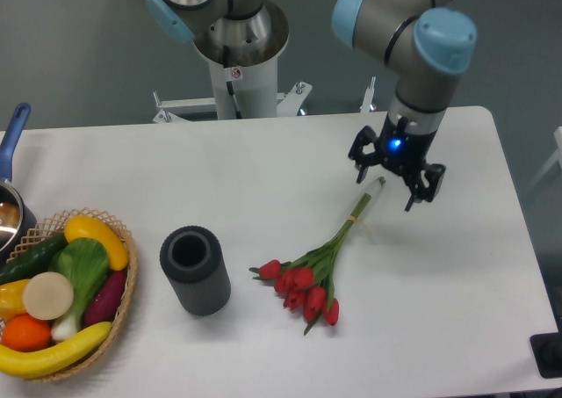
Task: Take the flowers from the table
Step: 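Move the open gripper over the stems of the red tulip bouquet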
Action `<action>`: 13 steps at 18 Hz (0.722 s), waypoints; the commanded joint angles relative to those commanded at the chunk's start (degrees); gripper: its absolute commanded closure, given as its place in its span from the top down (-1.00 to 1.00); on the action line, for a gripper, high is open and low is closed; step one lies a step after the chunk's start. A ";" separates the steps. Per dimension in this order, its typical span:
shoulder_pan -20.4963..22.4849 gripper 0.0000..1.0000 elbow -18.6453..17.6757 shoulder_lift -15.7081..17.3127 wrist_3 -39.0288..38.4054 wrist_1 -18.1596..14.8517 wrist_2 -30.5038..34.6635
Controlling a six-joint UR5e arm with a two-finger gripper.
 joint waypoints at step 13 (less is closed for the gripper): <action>-2.82 1.00 -3.25 -4.57 -2.46 6.77 -0.09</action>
